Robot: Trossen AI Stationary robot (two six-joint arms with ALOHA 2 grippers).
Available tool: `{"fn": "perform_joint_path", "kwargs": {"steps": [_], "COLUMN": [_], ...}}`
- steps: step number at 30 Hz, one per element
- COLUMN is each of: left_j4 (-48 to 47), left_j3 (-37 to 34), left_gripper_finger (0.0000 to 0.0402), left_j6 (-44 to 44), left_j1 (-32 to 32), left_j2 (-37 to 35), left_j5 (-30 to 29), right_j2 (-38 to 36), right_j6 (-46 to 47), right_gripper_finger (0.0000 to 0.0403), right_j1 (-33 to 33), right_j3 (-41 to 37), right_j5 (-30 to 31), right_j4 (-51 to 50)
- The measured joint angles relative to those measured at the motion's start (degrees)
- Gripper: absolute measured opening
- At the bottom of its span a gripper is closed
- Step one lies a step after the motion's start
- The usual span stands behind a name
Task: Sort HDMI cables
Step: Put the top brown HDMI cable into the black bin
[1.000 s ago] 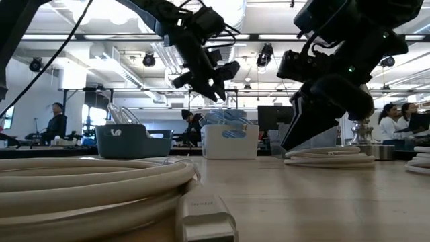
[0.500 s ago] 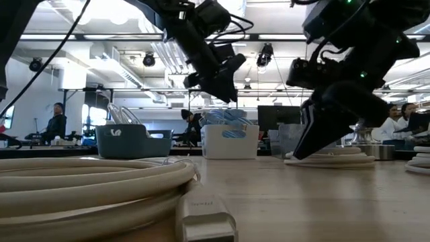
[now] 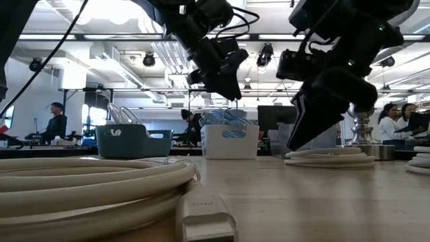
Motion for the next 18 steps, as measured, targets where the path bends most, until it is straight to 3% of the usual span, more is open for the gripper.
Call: {"fn": "perform_joint_path", "kwargs": {"steps": [5,13,18], "left_j4": [-0.48,-0.44,0.06], "left_j3": [0.00,0.00,0.00], "left_gripper_finger": [0.0133,0.0133,0.0133], "left_j6": [1.82,3.38,3.56], "left_j1": [-1.04,-1.18,-1.18], "left_j2": [0.00,-0.02,-0.02], "left_j5": [0.00,-0.02,-0.02], "right_j2": [-0.30,0.08,1.18], "right_j6": [3.60,13.92,16.75], "right_gripper_finger": [0.0052,0.0052,0.0054], "right_j1": [-0.41,-0.45,-0.70], "right_j3": [1.97,10.06,12.36], "right_j5": [0.27,0.25,0.05], "right_j4": [-2.15,-29.17,-35.96]}}
